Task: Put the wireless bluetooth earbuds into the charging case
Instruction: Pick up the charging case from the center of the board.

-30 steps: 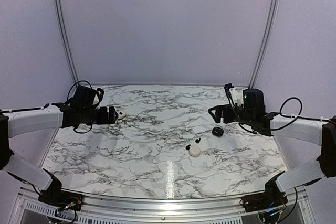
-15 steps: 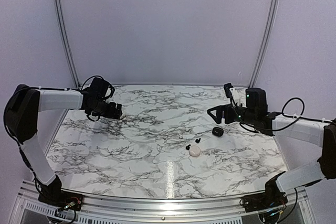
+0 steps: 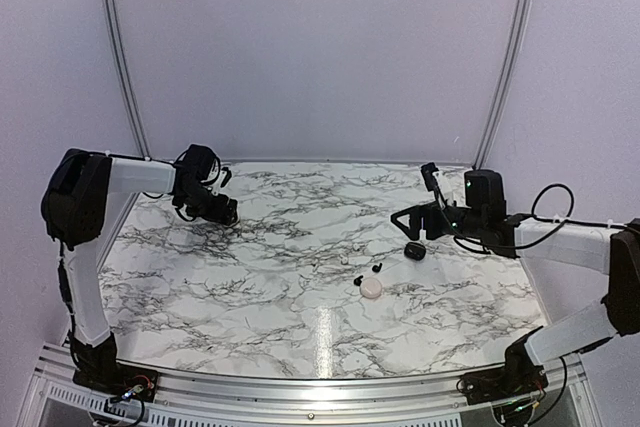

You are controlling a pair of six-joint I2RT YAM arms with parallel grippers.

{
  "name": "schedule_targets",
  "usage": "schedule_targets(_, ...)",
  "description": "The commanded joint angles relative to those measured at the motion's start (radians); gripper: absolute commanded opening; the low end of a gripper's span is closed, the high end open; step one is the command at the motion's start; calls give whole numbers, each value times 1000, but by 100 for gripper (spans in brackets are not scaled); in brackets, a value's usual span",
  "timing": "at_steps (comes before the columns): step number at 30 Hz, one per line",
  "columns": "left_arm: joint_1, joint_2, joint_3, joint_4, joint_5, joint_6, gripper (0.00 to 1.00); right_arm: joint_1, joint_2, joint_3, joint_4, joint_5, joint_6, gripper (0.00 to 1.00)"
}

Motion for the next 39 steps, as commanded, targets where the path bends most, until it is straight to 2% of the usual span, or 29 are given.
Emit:
schedule_targets(1, 3, 46, 50, -67, 26, 64, 85, -10, 20, 0, 35, -31, -6, 99)
schedule_targets(24, 1, 126, 106, -71, 53, 142, 41, -11, 62, 30, 32, -62, -14, 99)
schedule_targets(33, -98, 3, -45, 2, 47, 146, 36, 22, 110, 66, 29, -91, 0, 98)
schedule_targets(39, -171, -145, -192, 84, 50, 142, 34, 86, 181, 87, 63, -146, 61, 98)
